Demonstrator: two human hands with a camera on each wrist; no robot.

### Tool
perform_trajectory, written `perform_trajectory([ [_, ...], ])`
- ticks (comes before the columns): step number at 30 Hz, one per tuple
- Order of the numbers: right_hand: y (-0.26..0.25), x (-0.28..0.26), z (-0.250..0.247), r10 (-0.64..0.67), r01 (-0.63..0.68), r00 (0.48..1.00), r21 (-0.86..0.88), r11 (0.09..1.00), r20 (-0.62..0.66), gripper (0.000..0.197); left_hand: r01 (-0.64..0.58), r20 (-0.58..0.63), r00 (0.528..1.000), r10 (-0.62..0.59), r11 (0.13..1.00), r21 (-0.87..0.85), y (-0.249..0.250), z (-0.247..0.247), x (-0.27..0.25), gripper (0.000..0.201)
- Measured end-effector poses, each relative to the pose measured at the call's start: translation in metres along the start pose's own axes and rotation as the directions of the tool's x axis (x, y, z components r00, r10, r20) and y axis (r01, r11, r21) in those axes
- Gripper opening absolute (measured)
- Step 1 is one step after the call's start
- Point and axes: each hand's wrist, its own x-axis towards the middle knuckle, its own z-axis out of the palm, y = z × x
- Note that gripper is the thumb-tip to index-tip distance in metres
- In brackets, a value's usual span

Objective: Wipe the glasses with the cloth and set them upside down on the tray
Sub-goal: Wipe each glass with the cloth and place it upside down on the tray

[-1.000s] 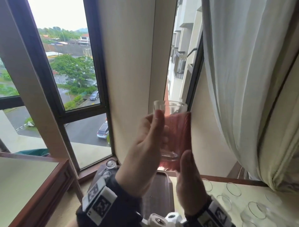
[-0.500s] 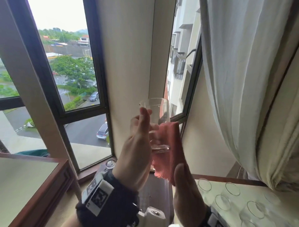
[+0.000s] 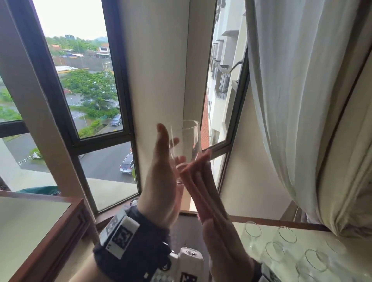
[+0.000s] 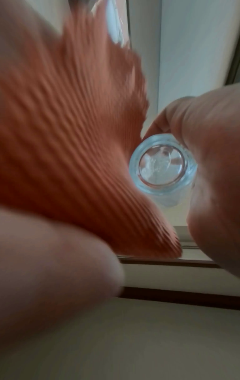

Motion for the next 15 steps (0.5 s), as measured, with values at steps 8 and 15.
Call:
perform_trajectory([
  [8,0.012,0.032,-0.037,0.215,-0.219,0.945,0.012,0.976,-0.248,0.067,-0.007,0.196,0.980,-0.034,0.978,0.207,-0.026,0.012,-0.022,0.066],
  [15,-0.020,0.042,-0.021,-0.035,0.030,0.998,-0.090,0.995,-0.048,0.056,0.012,0.168,0.985,-0.032,0.993,0.122,-0.026,0.008,-0.015,0.055],
])
